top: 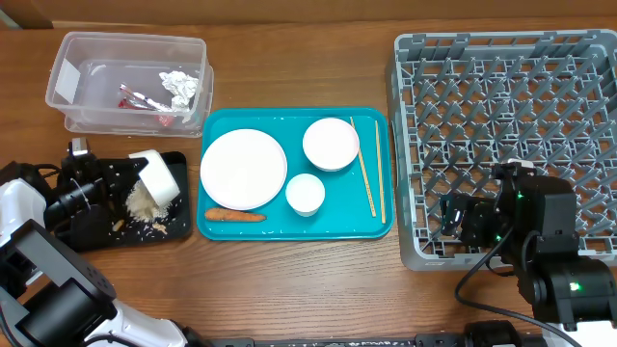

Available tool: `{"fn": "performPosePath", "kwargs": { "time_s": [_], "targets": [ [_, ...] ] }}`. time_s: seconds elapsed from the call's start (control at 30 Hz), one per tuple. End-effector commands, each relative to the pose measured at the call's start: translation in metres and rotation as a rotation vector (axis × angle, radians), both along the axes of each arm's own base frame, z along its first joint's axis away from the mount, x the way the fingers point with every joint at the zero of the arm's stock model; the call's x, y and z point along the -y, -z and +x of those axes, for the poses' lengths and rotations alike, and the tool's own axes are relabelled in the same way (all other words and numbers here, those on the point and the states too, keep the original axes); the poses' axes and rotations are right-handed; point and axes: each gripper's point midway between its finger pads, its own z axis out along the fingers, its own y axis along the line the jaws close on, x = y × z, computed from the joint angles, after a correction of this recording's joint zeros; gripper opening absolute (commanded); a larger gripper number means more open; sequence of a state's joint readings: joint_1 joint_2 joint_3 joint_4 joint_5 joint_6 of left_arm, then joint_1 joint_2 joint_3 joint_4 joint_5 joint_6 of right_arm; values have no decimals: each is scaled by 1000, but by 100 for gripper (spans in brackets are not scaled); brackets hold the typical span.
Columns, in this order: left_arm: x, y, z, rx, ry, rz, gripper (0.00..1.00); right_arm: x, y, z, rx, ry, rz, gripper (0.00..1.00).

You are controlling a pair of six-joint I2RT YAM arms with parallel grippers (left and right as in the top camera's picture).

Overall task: Sort waste into correct bins and load items into the dishwasher
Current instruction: 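Tip the bowl over the black tray to dump the rice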

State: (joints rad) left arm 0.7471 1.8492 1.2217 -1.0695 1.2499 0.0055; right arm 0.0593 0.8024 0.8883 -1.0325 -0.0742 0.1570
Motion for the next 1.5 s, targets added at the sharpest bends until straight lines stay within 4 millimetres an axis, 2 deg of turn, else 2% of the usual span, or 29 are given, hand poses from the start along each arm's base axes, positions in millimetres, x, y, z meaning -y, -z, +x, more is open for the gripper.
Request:
{"fn": "performPosePath", "kwargs": {
  "time_s": [0.0, 0.47, 0.6, 0.63, 0.73, 0.8, 0.97, 1.47],
  "targets": [
    [4, -20, 1, 26, -26, -80, 4, 0, -14, 3, 39, 0, 6, 100],
    [4, -21, 1, 21, -30, -90, 4, 0, -14, 3, 39, 0, 6, 100],
    [-1, -11, 2, -8, -32, -38, 4, 0, -14, 3, 39, 0, 6, 100],
    [0, -13, 2, -23, -40, -67, 4, 0, -14, 3, 39, 0, 6, 100],
    [7, -48, 4, 92, -50, -241, 4, 0, -14, 3, 39, 0, 6, 100],
    [6, -61, 6, 146, -56, -292, 4, 0, -14, 3, 39, 0, 6, 100],
    [5, -55, 7, 121, -54, -270, 4, 0, -13, 3, 36, 0, 6, 100],
    [3, -55, 6, 123, -61, -269, 4, 0, -12, 2, 32, 0, 6, 100]
  ]
}}
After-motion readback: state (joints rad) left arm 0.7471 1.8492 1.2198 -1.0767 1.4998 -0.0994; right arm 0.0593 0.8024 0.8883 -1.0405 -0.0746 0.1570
